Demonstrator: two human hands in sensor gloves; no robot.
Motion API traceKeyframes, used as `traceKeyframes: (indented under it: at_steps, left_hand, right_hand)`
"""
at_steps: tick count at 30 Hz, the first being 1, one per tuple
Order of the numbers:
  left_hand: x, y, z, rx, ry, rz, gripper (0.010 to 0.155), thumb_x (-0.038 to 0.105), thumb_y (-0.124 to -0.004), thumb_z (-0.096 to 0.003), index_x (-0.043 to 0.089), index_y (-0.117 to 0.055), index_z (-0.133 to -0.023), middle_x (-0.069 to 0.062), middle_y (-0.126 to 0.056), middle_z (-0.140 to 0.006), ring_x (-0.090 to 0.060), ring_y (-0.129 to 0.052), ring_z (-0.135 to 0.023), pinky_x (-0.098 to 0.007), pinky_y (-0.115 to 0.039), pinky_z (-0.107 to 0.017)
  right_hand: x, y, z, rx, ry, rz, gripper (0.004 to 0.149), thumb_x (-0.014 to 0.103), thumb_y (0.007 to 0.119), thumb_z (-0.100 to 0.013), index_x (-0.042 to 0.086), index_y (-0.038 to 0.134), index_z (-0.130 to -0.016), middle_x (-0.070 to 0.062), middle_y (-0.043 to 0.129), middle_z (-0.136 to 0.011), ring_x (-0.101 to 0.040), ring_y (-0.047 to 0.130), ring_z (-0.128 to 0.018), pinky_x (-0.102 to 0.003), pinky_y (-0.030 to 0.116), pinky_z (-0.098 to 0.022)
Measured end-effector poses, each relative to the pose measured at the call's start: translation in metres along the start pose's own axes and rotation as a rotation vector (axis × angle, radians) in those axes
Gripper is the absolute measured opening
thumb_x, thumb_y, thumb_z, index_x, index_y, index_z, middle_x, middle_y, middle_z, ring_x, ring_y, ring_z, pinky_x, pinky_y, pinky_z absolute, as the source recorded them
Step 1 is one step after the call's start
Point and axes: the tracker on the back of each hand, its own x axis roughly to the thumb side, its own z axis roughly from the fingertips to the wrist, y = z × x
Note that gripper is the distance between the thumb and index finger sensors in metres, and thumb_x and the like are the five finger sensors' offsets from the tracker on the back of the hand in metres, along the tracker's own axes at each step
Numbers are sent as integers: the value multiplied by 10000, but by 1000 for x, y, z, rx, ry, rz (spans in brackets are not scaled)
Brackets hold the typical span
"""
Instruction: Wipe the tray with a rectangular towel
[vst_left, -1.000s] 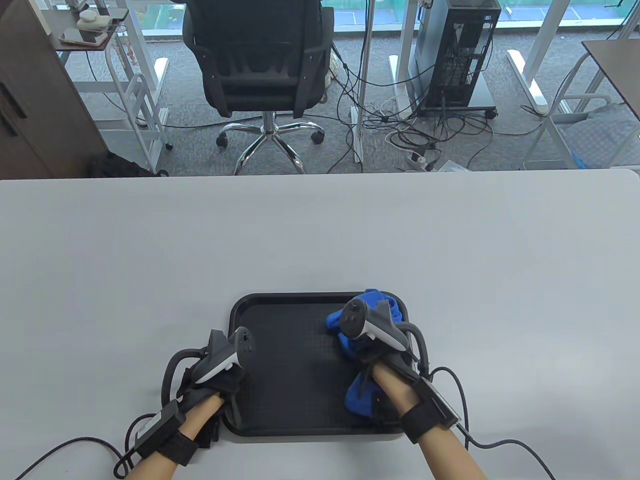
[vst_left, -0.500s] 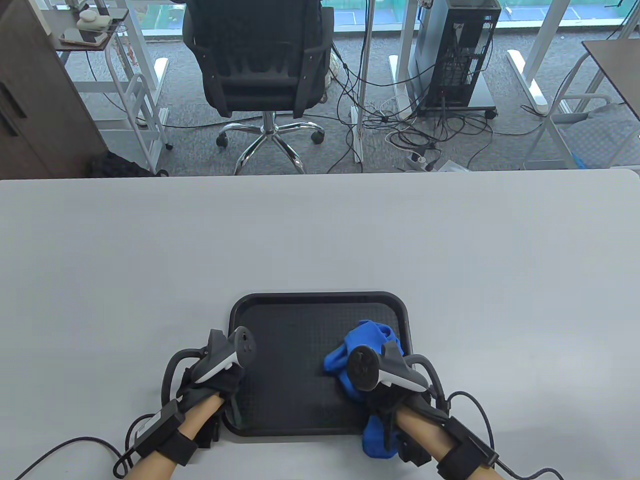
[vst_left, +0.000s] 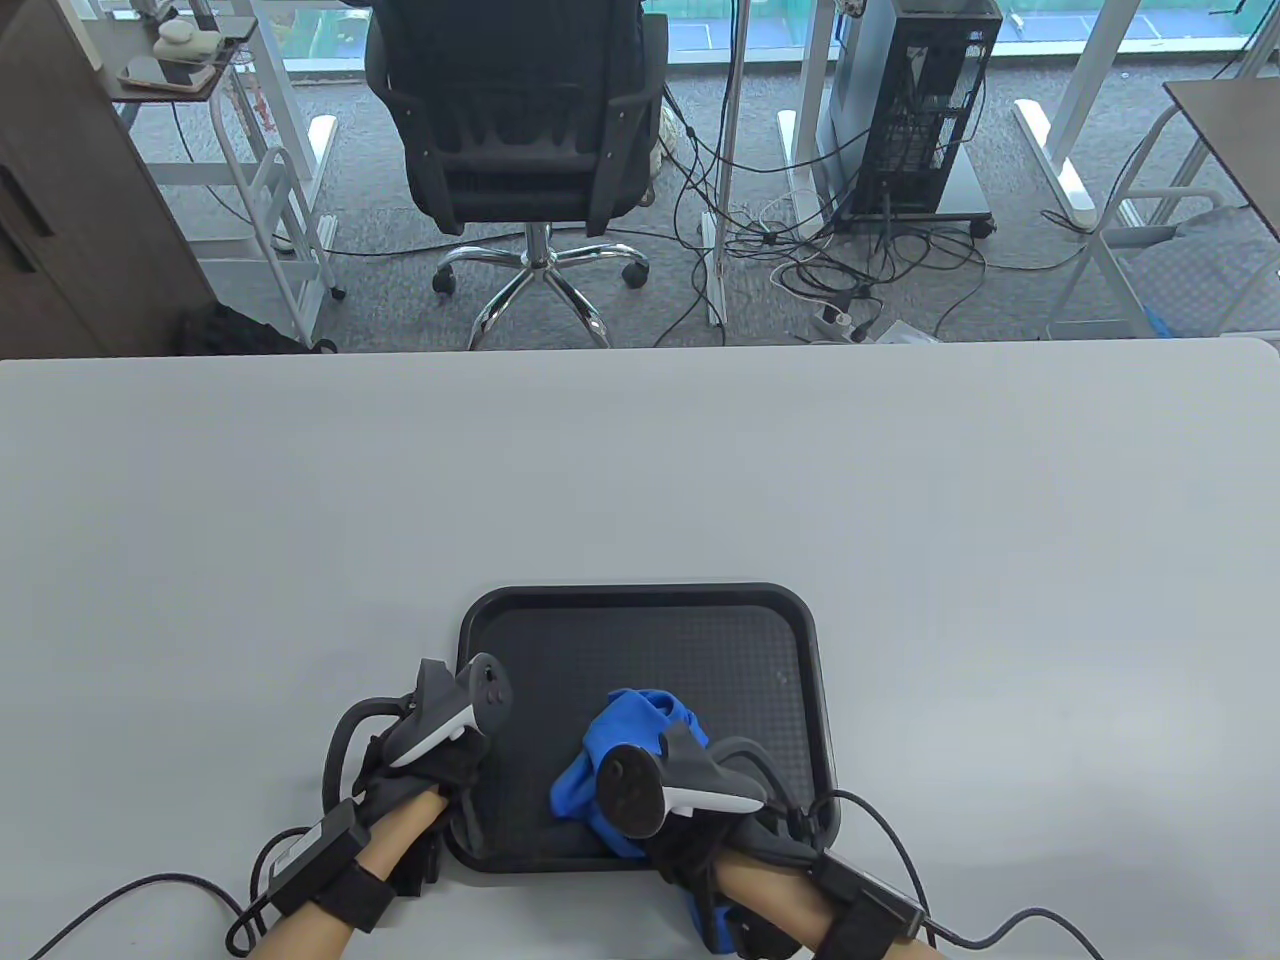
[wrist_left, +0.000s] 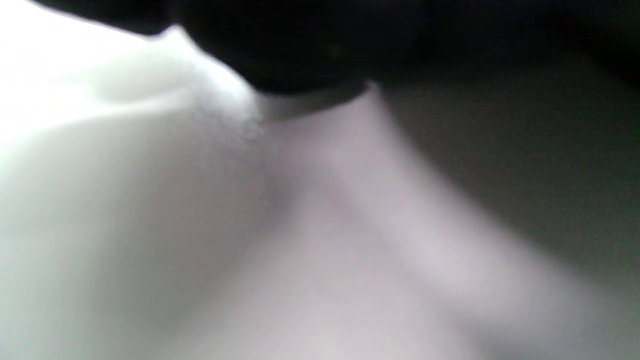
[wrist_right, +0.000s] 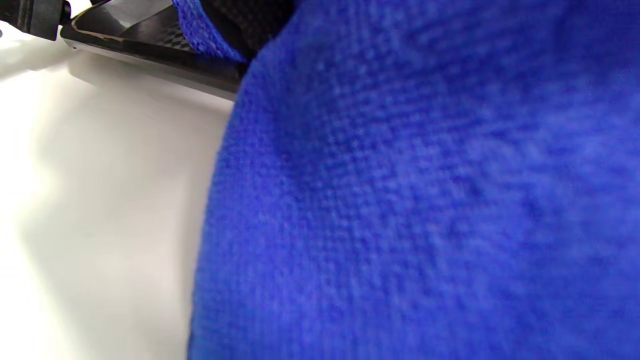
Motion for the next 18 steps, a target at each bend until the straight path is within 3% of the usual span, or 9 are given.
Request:
traceKeyframes:
  at_steps: [10, 18]
  left_hand:
    - [0, 0, 0, 3, 2, -3, 710, 427, -425, -569, -104, -278, -1016, 117, -919, -232, -112, -1001, -119, -416, -857, -155]
    - [0, 0, 0, 4, 2, -3, 710, 429, -421, -569, -101, -277, -1019, 121, -917, -232, -109, -1001, -121, -415, -858, -158]
  right_hand:
    - [35, -8, -32, -63, -7, 75, 553, 195, 774, -471, 60, 501, -932, -341, 612, -815, -488, 751, -612, -449, 770, -438]
    - [41, -29, -68, -123, 100, 49, 552, 196, 769, -476, 70, 502, -942, -333, 612, -823, -484, 748, -617, -448, 764, -439]
